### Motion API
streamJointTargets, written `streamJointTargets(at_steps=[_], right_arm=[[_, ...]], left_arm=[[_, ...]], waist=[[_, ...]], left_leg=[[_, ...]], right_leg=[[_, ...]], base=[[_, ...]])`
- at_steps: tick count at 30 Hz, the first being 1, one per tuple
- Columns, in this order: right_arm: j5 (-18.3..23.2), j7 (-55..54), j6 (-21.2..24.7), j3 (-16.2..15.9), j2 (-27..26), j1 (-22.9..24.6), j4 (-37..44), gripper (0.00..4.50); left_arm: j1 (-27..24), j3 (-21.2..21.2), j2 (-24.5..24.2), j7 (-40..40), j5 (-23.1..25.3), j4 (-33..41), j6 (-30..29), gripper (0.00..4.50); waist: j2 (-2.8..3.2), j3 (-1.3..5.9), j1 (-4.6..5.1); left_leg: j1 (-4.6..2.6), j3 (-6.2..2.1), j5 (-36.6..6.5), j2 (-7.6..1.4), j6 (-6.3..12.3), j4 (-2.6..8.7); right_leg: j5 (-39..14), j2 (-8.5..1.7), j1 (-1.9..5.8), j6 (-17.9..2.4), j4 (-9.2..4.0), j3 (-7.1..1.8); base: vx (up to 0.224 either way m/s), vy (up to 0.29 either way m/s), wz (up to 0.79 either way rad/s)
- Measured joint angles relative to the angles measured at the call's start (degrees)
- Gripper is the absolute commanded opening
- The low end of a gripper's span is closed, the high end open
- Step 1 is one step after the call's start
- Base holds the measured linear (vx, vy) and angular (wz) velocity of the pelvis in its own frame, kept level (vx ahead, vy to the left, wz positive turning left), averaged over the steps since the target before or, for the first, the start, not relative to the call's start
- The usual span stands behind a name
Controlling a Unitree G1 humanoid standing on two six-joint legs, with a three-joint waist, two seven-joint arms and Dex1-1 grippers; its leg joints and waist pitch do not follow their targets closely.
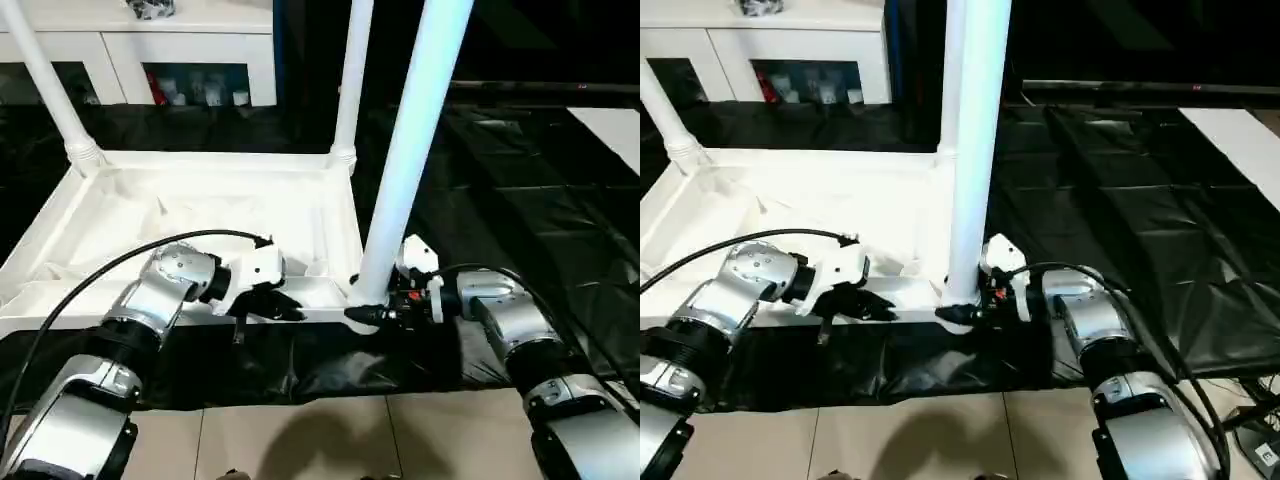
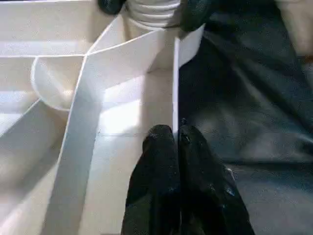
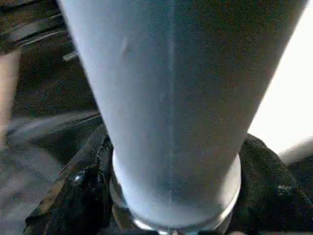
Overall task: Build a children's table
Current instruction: Rotate leg to tighten
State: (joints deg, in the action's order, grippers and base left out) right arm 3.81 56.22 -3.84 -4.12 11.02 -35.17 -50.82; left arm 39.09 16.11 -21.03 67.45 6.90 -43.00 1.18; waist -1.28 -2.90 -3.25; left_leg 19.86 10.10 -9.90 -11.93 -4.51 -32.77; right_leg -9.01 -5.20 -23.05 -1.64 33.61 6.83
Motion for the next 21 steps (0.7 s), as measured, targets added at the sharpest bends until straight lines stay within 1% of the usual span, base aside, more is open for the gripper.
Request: streamJointTargets(at_steps=[2, 5, 8, 11, 12, 13, 16, 18, 21], right_arm=[[0.44, -13.87, -0.03, 4.18, -3.99, -0.12, -2.13, 2.72], [0.82, -26.57, -0.36, 6.80, -6.30, -1.39, -4.38, 2.72], [0.79, -32.13, -1.53, 7.53, -7.89, -2.05, -5.72, 2.72], [0.32, -32.85, -2.12, 7.58, -8.16, -2.05, -5.82, 2.72], [0.17, -32.79, -2.29, 7.58, -8.15, -2.03, -5.83, 3.28], [0.17, -32.56, -2.44, 7.71, -8.15, -2.00, -5.83, 3.42], [0.48, -30.20, -2.53, 8.09, -8.14, -1.97, -5.83, 3.47], [0.24, -28.42, -2.87, 8.06, -7.80, -1.93, -5.83, 3.82], [-0.01, -23.42, -3.75, 5.82, -6.07, -1.89, -5.77, 3.87]], left_arm=[[0.84, -0.66, 3.55, -6.50, 1.31, -0.77, -3.57, 0.00], [1.08, -0.78, 8.20, -12.67, 1.76, -0.78, -6.61, 0.00], [1.28, -0.48, 9.30, -15.34, 2.14, -0.79, -7.53, 0.00], [1.28, -0.48, 9.34, -15.53, 2.55, -0.79, -7.18, 0.00], [1.28, -0.48, 9.34, -15.49, 2.75, -0.79, -6.96, 0.00], [1.28, -0.49, 9.32, -15.36, 2.96, -0.79, -6.69, 0.00], [1.19, -0.07, 8.72, -14.75, 3.11, -0.79, -5.36, 0.00], [0.88, -0.08, 8.00, -13.81, 2.90, -0.54, -4.47, 0.00], [0.32, 0.12, 6.60, -11.81, 2.56, -0.04, -2.34, 0.00]], waist=[[-0.02, 0.02, 0.46], [-0.03, 0.05, 1.30], [0.04, 0.11, 1.50], [0.03, 0.11, 1.46], [0.02, 0.11, 1.45], [0.02, 0.11, 1.44], [0.02, 0.10, 1.46], [0.01, 0.10, 1.49], [0.00, 0.10, 1.59]], left_leg=[[0.02, -0.02, 0.03, 0.06, -0.05, -0.10], [0.12, -0.03, 0.03, 0.09, -0.03, -0.26], [0.12, -0.04, 0.02, 0.13, -0.01, -0.38], [0.18, -0.08, 0.02, 0.13, 0.00, -0.36], [0.21, -0.09, 0.02, 0.12, 0.00, -0.35], [0.22, -0.09, 0.02, 0.12, 0.00, -0.34], [0.23, -0.10, 0.02, 0.11, 0.00, -0.32], [0.24, -0.10, 0.02, 0.09, 0.00, -0.31], [0.26, -0.10, 0.02, 0.07, 0.00, -0.26]], right_leg=[[0.00, -0.04, 0.00, 0.00, -0.15, -0.02], [0.00, -0.06, 0.12, 0.00, -0.58, 0.00], [0.00, -0.08, 0.18, 0.00, -0.61, -0.02], [0.00, -0.08, 0.15, 0.01, -0.61, 0.03], [0.00, -0.08, 0.13, 0.01, -0.60, 0.04], [0.00, -0.08, 0.11, 0.01, -0.60, 0.04], [0.00, -0.07, 0.09, 0.01, -0.58, 0.04], [0.00, -0.07, 0.06, 0.01, -0.55, 0.04], [0.01, -0.05, -0.01, 0.01, -0.49, 0.04]], base=[[0.000, 0.000, 0.00], [0.000, 0.000, 0.00], [0.000, 0.000, 0.00], [0.000, 0.000, 0.00], [0.000, 0.000, 0.00], [0.000, 0.000, 0.00], [0.000, 0.000, 0.00], [0.000, 0.000, 0.00], [0.000, 0.000, 0.00]])
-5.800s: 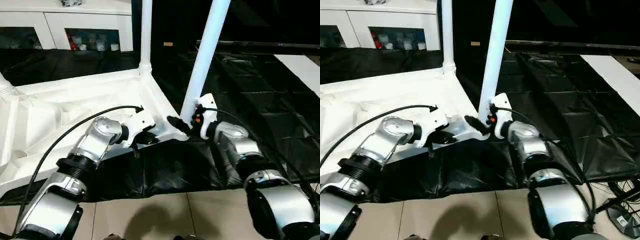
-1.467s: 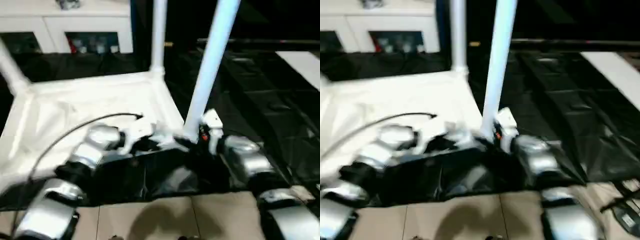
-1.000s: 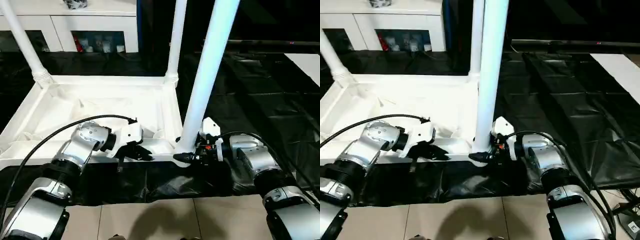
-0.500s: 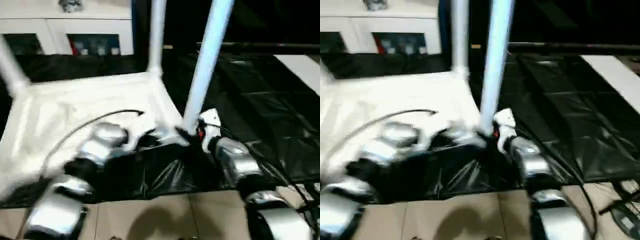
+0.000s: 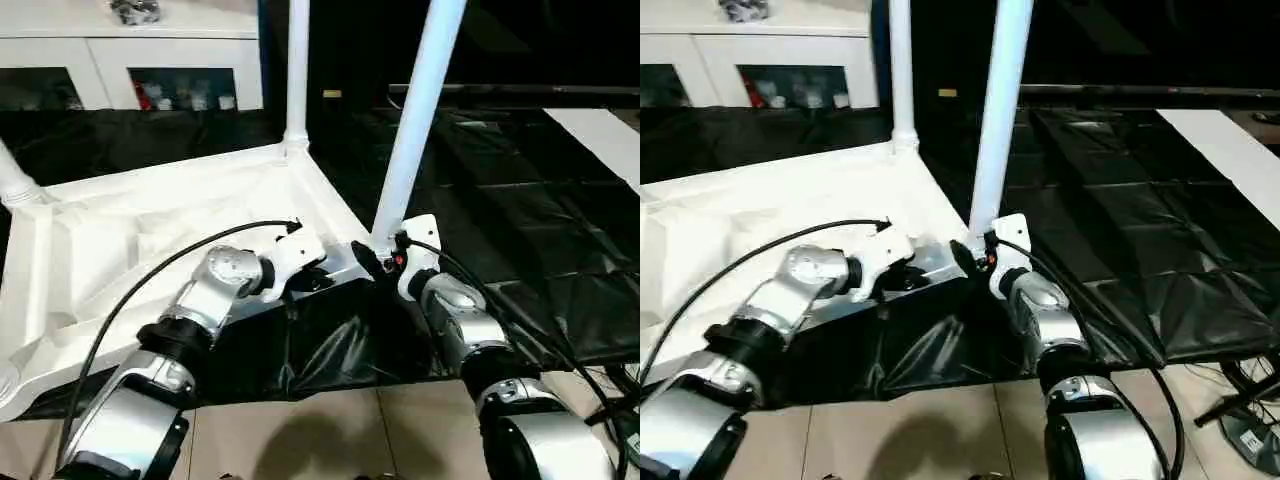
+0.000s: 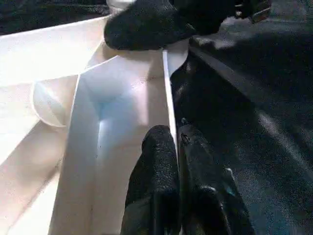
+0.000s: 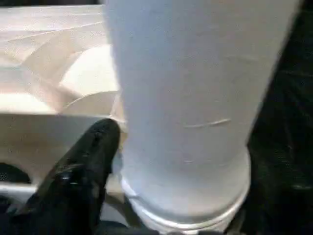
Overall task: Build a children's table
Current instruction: Rotate leg to tighten
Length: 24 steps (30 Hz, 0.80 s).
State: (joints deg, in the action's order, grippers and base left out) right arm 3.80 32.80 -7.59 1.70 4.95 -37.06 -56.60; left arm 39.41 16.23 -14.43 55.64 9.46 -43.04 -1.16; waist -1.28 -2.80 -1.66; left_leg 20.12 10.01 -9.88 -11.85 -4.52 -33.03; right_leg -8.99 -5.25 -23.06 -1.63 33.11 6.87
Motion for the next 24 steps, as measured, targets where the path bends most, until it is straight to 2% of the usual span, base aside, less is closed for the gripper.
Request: streamJointTargets(at_steps=[3, 8, 11, 13, 16, 18, 21, 22, 24], right_arm=[[0.01, 6.77, -0.58, -2.06, 2.01, 0.15, 0.65, 3.87], [0.06, 24.07, -0.68, -6.41, 6.91, 1.91, 5.16, 3.87], [0.05, 30.37, -0.47, -7.89, 8.58, 2.44, 6.78, 3.87], [0.06, 35.97, -0.32, -9.75, 10.17, 2.51, 7.89, 3.54], [0.11, 39.56, 0.03, -10.91, 10.86, 2.50, 8.48, 3.51], [0.12, 41.02, 0.31, -11.27, 10.94, 2.48, 8.69, 3.22], [0.17, 42.09, 0.78, -11.36, 11.03, 2.42, 8.77, 3.14], [0.16, 42.29, 0.89, -11.37, 11.05, 2.35, 8.76, 2.91], [0.16, 42.48, 1.07, -11.43, 11.05, 2.29, 8.79, 2.87]], left_arm=[[-0.55, 0.38, -2.06, 3.61, -0.91, 0.77, 1.78, 0.00], [-0.81, 0.46, -6.02, 12.06, -2.18, 0.90, 5.78, 0.00], [-0.83, 0.67, -7.25, 15.42, -2.73, 1.00, 6.71, 0.00], [-1.13, 1.36, -8.60, 18.35, -3.58, 1.35, 7.33, 0.00], [-1.27, 1.72, -9.62, 20.90, -4.09, 1.63, 7.91, 0.00], [-1.28, 1.73, -10.07, 22.00, -4.20, 1.63, 8.26, 0.00], [-1.28, 1.74, -10.34, 23.12, -4.23, 1.63, 8.55, 0.00], [-1.28, 1.72, -10.36, 23.35, -4.24, 1.63, 8.58, 0.00], [-1.28, 1.70, -10.40, 23.55, -4.30, 1.63, 8.59, 0.00]], waist=[[0.00, 0.00, -0.24], [0.00, 0.00, -1.27], [0.00, 0.00, -1.67], [0.00, 0.01, -1.84], [0.00, 0.01, -2.03], [0.00, 0.01, -2.03], [-0.01, 0.01, -2.03], [-0.01, 0.01, -2.04], [-0.01, 0.01, -2.02]], left_leg=[[0.02, 0.01, -0.01, -0.01, -0.01, 0.17], [0.11, 0.08, -0.06, -0.05, 0.08, 0.50], [0.10, 0.14, -0.09, -0.06, 0.08, 0.49], [0.07, 0.15, -0.12, -0.06, 0.03, 0.47], [0.00, 0.15, -0.11, -0.07, 0.00, 0.43], [-0.01, 0.15, -0.10, -0.08, -0.01, 0.39], [-0.01, 0.16, -0.10, -0.07, -0.01, 0.36], [-0.01, 0.17, -0.10, -0.07, -0.01, 0.36], [0.00, 0.17, -0.11, -0.07, -0.01, 0.36]], right_leg=[[0.26, 0.02, -0.03, 0.00, 0.09, -0.01], [0.29, 0.07, -0.13, -0.23, 0.08, 0.01], [0.27, 0.06, -0.14, -0.24, 0.07, -0.02], [0.27, 0.05, -0.13, -0.24, 0.08, -0.02], [0.28, 0.05, -0.08, -0.25, 0.13, -0.03], [0.29, 0.05, -0.05, -0.26, 0.14, -0.04], [0.29, 0.04, -0.02, -0.25, 0.14, -0.07], [0.29, 0.04, -0.02, -0.26, 0.14, -0.08], [0.29, 0.04, -0.02, -0.26, 0.14, -0.08]], base=[[0.000, 0.000, 0.00], [0.000, 0.000, 0.00], [0.000, 0.000, 0.00], [0.000, 0.000, 0.00], [0.000, 0.000, 0.00], [0.000, 0.000, 0.00], [0.000, 0.000, 0.00], [0.000, 0.000, 0.00], [0.000, 0.000, 0.00]])
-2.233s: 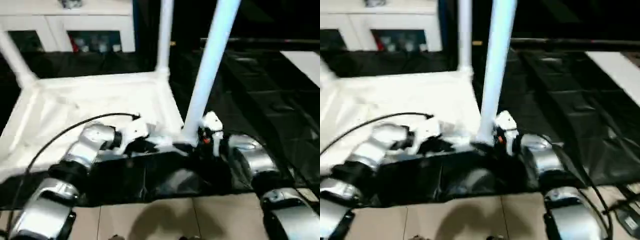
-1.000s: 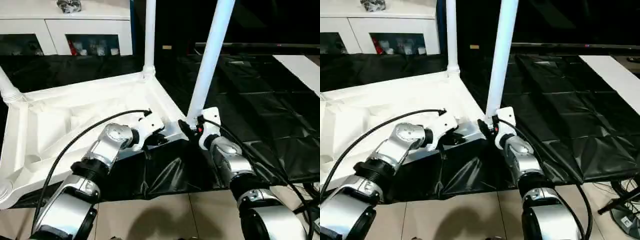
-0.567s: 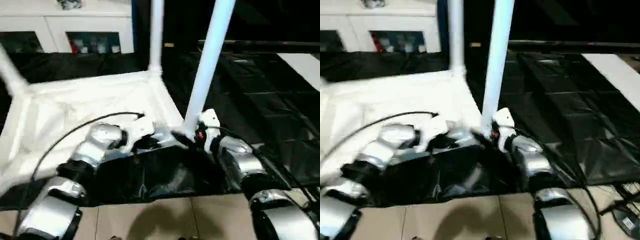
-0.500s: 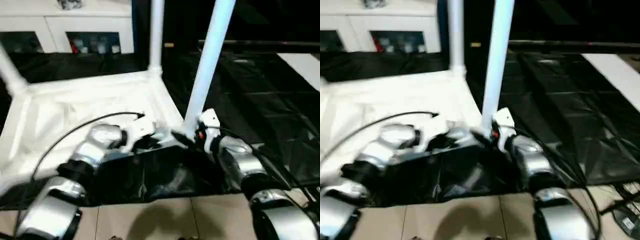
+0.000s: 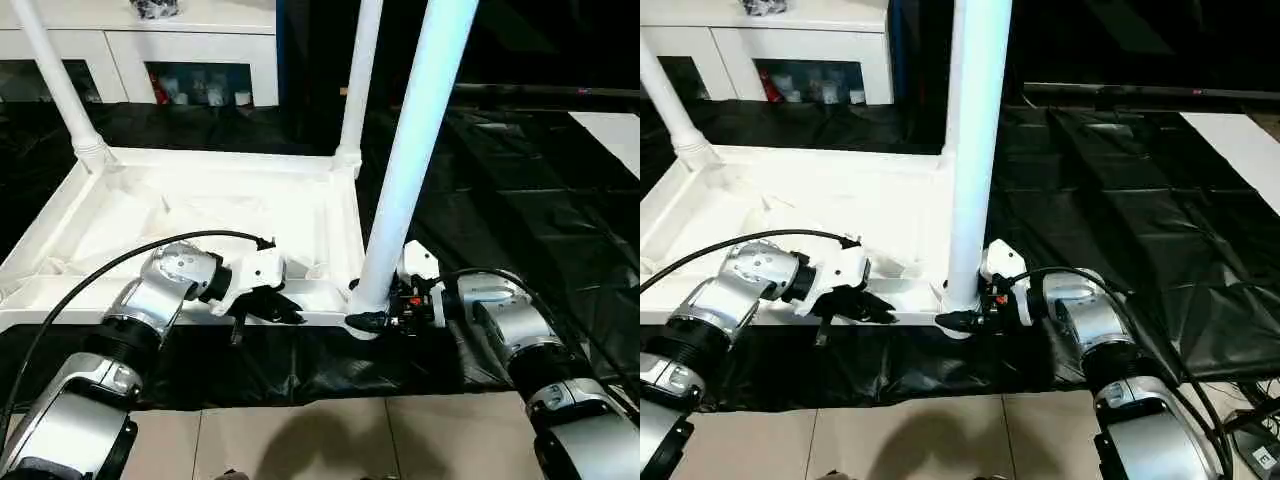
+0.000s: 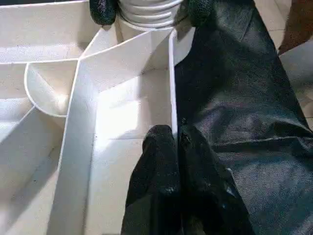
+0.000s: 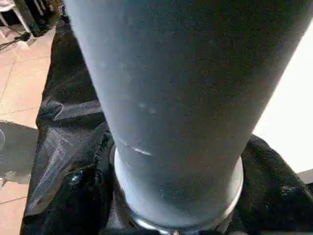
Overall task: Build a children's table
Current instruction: Rotate leg to tighten
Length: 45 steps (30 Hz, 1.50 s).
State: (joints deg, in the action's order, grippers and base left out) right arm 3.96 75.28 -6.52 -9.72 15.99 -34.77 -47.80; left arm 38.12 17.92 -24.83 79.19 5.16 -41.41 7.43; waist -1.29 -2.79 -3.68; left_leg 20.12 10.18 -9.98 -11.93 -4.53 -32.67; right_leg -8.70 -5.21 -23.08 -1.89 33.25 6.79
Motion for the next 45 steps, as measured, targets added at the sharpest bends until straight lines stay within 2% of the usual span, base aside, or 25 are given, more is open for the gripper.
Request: streamJointTargets(at_steps=[4, 6, 9, 13, 16, 20, 22, 26, 28, 36, 40, 45], right_arm=[[0.02, -0.70, 1.61, 0.18, -0.19, 0.05, 0.52, 2.80], [0.06, -4.61, 2.30, 1.54, -1.04, 0.62, 0.50, 2.80], [-0.04, -15.58, 2.55, 4.72, -3.82, 0.88, -0.79, 2.79], [-0.04, -36.10, 1.16, 9.81, -9.00, 0.87, -3.80, 2.79], [-0.05, -44.46, 0.94, 11.59, -11.01, 0.85, -4.31, 2.78], [-0.53, -49.45, -0.09, 12.11, -12.74, 0.88, -4.40, 2.78], [-0.57, -49.46, -0.46, 12.23, -12.85, 1.02, -4.40, 3.34], [0.43, -47.06, -0.44, 12.90, -13.01, 1.04, -4.44, 3.58], [0.46, -43.37, -0.45, 12.61, -12.11, 1.03, -4.35, 3.93], [0.38, -26.89, -1.46, 7.97, -6.70, 1.02, -3.28, 3.93], [0.44, -14.23, -0.44, 4.81, -2.80, 1.36, -0.79, 3.93], [0.48, -5.13, 0.65, 2.30, -0.63, 1.51, 0.69, 3.51]], left_arm=[[0.00, -0.05, 0.36, -0.76, -0.05, -0.05, -0.51, 0.00], [0.22, -0.43, 1.11, -3.63, 0.40, -0.51, -1.80, 0.00], [0.94, -1.52, 3.20, -9.88, 2.01, -1.52, -4.49, 0.00], [1.62, -2.07, 8.57, -20.18, 4.31, -2.20, -8.39, 0.00], [1.61, -1.99, 11.16, -24.21, 4.79, -2.19, -9.75, 0.00], [1.61, -2.34, 11.89, -25.74, 4.75, -2.10, -10.79, 0.00], [1.61, -2.40, 11.89, -25.60, 4.71, -2.05, -10.88, 0.00], [1.29, -2.58, 11.57, -24.42, 4.71, -1.31, -11.03, 0.00], [0.73, -2.61, 10.56, -22.48, 4.33, -0.27, -10.64, 0.00], [-0.46, -2.17, 7.15, -13.94, 1.41, 1.46, -8.17, 0.00], [-0.48, -1.70, 4.78, -8.62, 1.13, 1.44, -6.25, 0.00], [-0.47, -1.17, 2.68, -3.07, 0.68, 1.44, -4.76, 0.00]], waist=[[0.00, 0.00, -0.03], [-0.08, 0.05, -0.05], [-0.09, 0.06, 0.33], [-0.11, 0.08, 1.19], [-0.22, 0.16, 1.66], [-0.19, 0.18, 1.73], [-0.18, 0.18, 1.74], [-0.18, 0.18, 1.79], [-0.18, 0.18, 1.91], [-0.15, 0.16, 1.54], [-0.12, 0.14, 0.84], [-0.12, 0.14, 0.18]], left_leg=[[-0.02, 0.00, 0.01, 0.00, 0.00, 0.01], [-0.10, 0.01, 0.02, 0.00, -0.02, -0.03], [-0.11, -0.01, 0.03, 0.02, -0.03, -0.20], [-0.10, -0.03, 0.03, 0.06, -0.03, -0.32], [-0.10, -0.03, 0.03, 0.08, -0.02, -0.36], [-0.09, -0.05, 0.02, 0.08, -0.01, -0.33], [-0.08, -0.05, 0.02, 0.08, -0.01, -0.33], [-0.05, -0.05, 0.02, 0.07, -0.01, -0.33], [-0.03, -0.04, 0.00, 0.08, 0.00, -0.28], [0.08, -0.01, 0.00, 0.02, 0.01, 0.21], [0.12, 0.01, 0.00, 0.01, 0.01, 0.12], [0.05, 0.01, 0.00, 0.00, 0.00, 0.04]], right_leg=[[0.00, 0.00, -0.01, 0.00, 0.06, 0.00], [-0.01, -0.01, 0.06, 0.02, 0.13, -0.01], [-0.14, -0.03, 0.06, 0.29, 0.19, -0.06], [-0.17, -0.05, 0.10, 0.34, -0.12, -0.05], [-0.17, -0.05, 0.19, 0.34, -0.18, -0.07], [-0.16, -0.05, 0.18, 0.36, -0.16, -0.06], [-0.15, -0.05, 0.18, 0.37, -0.15, -0.06], [-0.14, -0.05, 0.16, 0.37, -0.16, -0.07], [-0.13, -0.05, 0.13, 0.34, -0.15, -0.07], [-0.06, 0.03, -0.10, 0.11, -0.09, 0.00], [-0.04, 0.02, -0.12, 0.09, -0.06, -0.01], [-0.01, 0.01, -0.05, 0.04, -0.03, -0.02]], base=[[0.000, 0.000, 0.00], [0.000, 0.000, 0.00], [0.000, 0.000, 0.00], [0.000, 0.000, 0.00], [0.000, 0.000, 0.00], [0.000, 0.000, 0.00], [0.000, 0.000, 0.00], [0.000, 0.000, 0.00], [0.000, 0.000, 0.00], [0.000, 0.000, 0.00], [0.000, 0.000, 0.00], [0.000, 0.000, 0.00]])
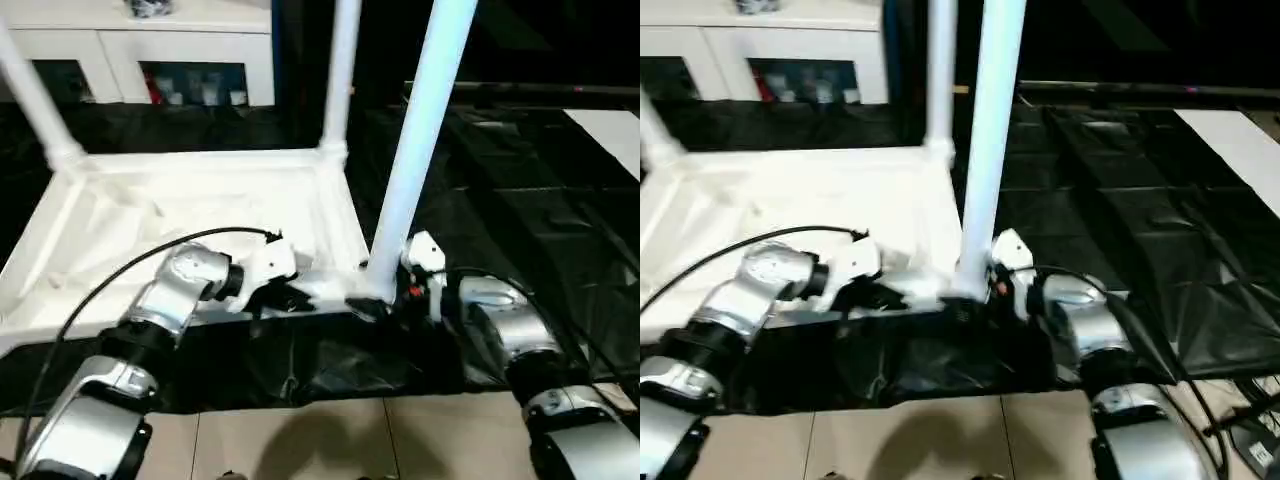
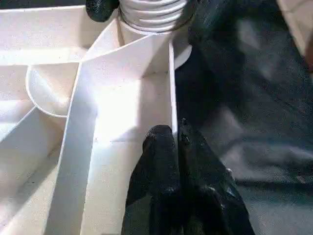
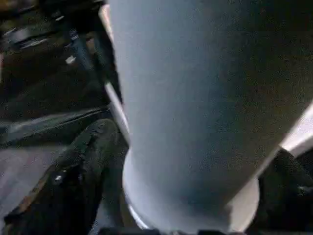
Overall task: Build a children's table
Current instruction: Rotate leg to tighten
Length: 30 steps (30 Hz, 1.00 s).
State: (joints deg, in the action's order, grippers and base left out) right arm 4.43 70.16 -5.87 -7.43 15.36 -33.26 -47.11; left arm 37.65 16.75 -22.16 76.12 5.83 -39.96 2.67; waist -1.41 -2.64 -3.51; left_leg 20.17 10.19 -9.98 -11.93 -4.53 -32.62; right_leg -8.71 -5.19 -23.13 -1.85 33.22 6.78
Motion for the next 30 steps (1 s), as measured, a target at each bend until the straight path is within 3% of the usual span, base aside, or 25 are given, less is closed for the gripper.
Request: streamJointTargets(at_steps=[7, 15, 18, 22, 29, 30], right_arm=[[-0.08, 4.04, 0.18, -1.93, 0.59, -0.52, 0.20, 3.05], [0.04, 1.80, 2.48, -0.89, -0.16, -0.14, 1.00, 2.77], [-0.64, -7.22, 2.98, 1.21, -2.17, -0.01, 0.60, 2.76], [-1.07, -33.02, 2.91, 7.24, -9.47, -0.03, -1.62, 2.75], [-1.85, -47.76, -0.28, 9.89, -12.88, -0.17, -3.28, 2.75], [-1.87, -48.63, -0.83, 9.93, -13.11, -0.17, -3.51, 3.10]], left_arm=[[0.05, 1.04, -1.64, 3.59, -0.70, -0.05, 1.06, 0.00], [0.23, 0.09, -1.28, 2.12, -0.49, -0.86, 0.85, 0.00], [1.24, -0.32, 0.01, -3.32, 0.90, -1.99, -0.76, 0.00], [2.06, -1.31, 5.40, -15.99, 3.73, -1.92, -6.81, 0.00], [1.29, -2.12, 10.25, -22.37, 3.99, -0.38, -10.30, 0.00], [1.25, -2.12, 10.40, -22.69, 4.02, -0.33, -10.29, 0.00]], waist=[[0.00, 0.00, -0.09], [-0.01, 0.01, -0.10], [-0.03, 0.02, 0.03], [0.03, 0.02, 0.88], [0.06, 0.07, 1.38], [0.11, 0.07, 1.35]], left_leg=[[-0.01, 0.00, 0.00, -0.01, -0.01, -0.01], [-0.08, 0.00, 0.01, -0.01, -0.01, -0.02], [-0.13, -0.01, 0.02, 0.00, -0.03, -0.10], [-0.18, -0.02, 0.06, 0.07, -0.10, -0.18], [-0.10, -0.01, 0.04, 0.10, -0.07, -0.08], [-0.10, -0.01, 0.04, 0.10, -0.07, -0.04]], right_leg=[[0.00, 0.00, 0.03, 0.00, 0.01, -0.01], [0.00, 0.00, 0.07, 0.00, 0.05, -0.01], [-0.09, -0.01, 0.09, 0.20, 0.10, -0.04], [-0.10, -0.05, 0.10, 0.29, -0.06, -0.07], [-0.06, -0.03, 0.10, 0.30, -0.07, -0.13], [-0.07, -0.03, 0.09, 0.31, -0.07, -0.12]], base=[[0.000, 0.000, 0.00], [0.000, 0.000, 0.00], [0.000, 0.000, 0.00], [0.000, 0.000, 0.00], [0.000, 0.000, 0.00], [0.000, 0.000, 0.00]])
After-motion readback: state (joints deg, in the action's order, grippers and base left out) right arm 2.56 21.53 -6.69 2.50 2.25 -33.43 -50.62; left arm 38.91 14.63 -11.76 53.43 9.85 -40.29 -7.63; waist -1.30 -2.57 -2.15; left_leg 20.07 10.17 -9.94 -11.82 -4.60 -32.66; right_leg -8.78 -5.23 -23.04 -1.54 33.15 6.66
